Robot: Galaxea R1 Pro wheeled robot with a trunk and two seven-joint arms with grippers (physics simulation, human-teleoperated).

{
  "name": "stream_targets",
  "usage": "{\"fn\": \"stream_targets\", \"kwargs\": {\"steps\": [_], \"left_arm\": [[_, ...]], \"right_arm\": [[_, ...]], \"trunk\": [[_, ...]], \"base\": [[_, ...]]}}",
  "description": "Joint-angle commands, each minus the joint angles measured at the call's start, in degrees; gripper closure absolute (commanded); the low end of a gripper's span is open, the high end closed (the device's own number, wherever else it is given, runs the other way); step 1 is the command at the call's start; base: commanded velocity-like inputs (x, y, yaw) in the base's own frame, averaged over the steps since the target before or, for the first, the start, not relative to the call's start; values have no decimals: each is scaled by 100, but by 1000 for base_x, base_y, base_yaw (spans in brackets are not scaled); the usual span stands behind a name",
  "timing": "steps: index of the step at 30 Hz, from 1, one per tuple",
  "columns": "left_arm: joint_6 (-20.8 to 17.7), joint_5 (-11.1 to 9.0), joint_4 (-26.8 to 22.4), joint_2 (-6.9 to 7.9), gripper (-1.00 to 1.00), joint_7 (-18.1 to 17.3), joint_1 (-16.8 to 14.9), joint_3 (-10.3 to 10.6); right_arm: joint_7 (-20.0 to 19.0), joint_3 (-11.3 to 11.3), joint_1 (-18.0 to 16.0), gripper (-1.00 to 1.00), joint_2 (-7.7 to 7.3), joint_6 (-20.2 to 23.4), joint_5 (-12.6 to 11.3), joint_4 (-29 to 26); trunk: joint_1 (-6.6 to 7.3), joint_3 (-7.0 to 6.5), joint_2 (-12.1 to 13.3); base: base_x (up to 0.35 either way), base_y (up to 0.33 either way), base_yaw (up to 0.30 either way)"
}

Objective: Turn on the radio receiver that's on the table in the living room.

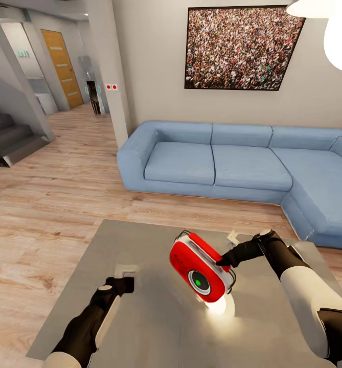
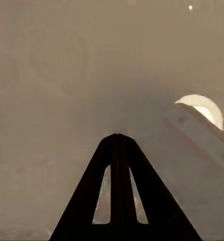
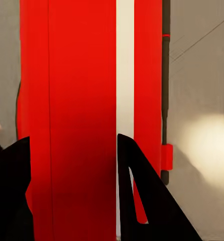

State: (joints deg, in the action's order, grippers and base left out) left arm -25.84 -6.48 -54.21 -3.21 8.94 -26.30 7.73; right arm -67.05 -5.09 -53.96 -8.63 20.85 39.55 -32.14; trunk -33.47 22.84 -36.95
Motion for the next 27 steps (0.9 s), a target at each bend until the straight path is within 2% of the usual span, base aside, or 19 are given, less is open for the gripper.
{"fn": "stream_targets", "kwargs": {"steps": [1,3,5,11,15,18,23,24,27], "left_arm": [[9,-3,161,24,100,-2,4,-117],[43,-3,597,54,100,-20,8,-288],[68,-8,877,76,100,-32,9,-345],[145,-11,1146,120,100,-49,10,-409],[154,-20,1179,97,100,-50,10,-634],[157,-20,1183,87,100,-50,10,-722],[165,-20,1185,84,100,-50,10,-751],[167,-23,1185,82,100,-49,10,-753],[177,-26,1181,76,100,-43,10,-755]], "right_arm": [[-13,-11,0,100,2,64,116,-2],[-27,-18,0,100,2,120,294,-9],[-32,-20,0,100,2,139,351,-11],[-17,-19,0,100,2,179,399,-12],[67,-18,0,100,2,699,416,-14],[430,-18,0,100,5,964,424,-16],[1006,-18,0,100,63,1078,388,-10],[1108,-22,0,100,109,1130,385,-7],[1687,-30,0,100,390,1598,378,8]], "trunk": [[0,0,0],[0,0,0],[0,0,0],[0,0,0],[0,0,0],[0,0,0],[0,0,0],[0,0,0],[0,0,0]], "base": [[0,0,0],[0,0,0],[0,0,0],[0,0,0],[0,0,0],[0,0,0],[0,0,0],[0,0,0],[0,0,0]]}}
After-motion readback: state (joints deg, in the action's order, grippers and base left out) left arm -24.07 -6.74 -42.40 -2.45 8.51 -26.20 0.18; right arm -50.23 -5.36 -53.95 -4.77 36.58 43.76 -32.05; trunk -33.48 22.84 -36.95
